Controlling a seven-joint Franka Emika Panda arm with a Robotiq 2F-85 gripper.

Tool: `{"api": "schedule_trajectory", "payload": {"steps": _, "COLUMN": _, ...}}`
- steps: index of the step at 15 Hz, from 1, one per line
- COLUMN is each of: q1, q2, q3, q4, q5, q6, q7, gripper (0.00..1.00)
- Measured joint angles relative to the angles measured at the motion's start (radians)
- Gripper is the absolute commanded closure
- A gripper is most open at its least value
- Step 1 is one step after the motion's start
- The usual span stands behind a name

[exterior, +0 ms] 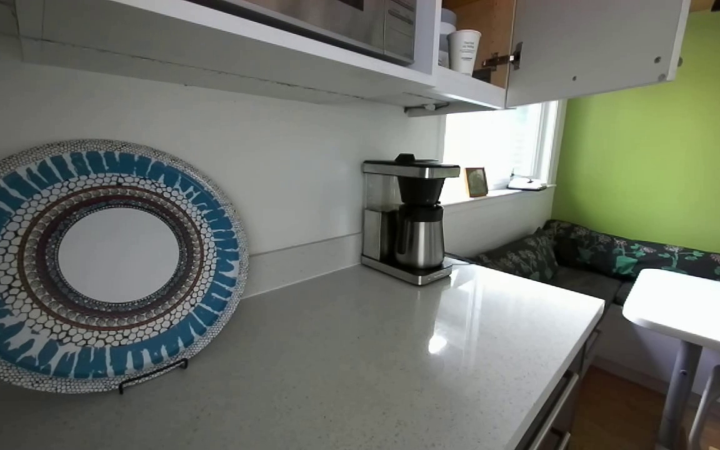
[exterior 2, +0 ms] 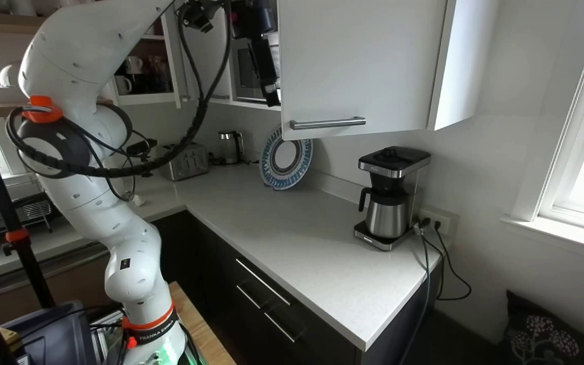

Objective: Open the far right top cabinet door, pick up the paper cup from the bottom shelf of the open cabinet and put it on the kitchen counter

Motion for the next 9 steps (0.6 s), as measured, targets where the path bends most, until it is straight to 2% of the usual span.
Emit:
{"api": "schedule_trajectory", "payload": {"steps": 5, "q1": 0.014, "q2": -0.043, "q3": 0.082, "q4": 0.004, "q5": -0.019, "q6": -0.102, "q7": 0.125, "gripper": 0.0}}
{"api": "schedule_trajectory", "payload": {"steps": 9, "q1": 0.012, "q2": -0.081, "q3": 0.187, "q4": -0.022, "q5": 0.002, "q6": -0.108, "q7": 0.328, "gripper": 0.0}}
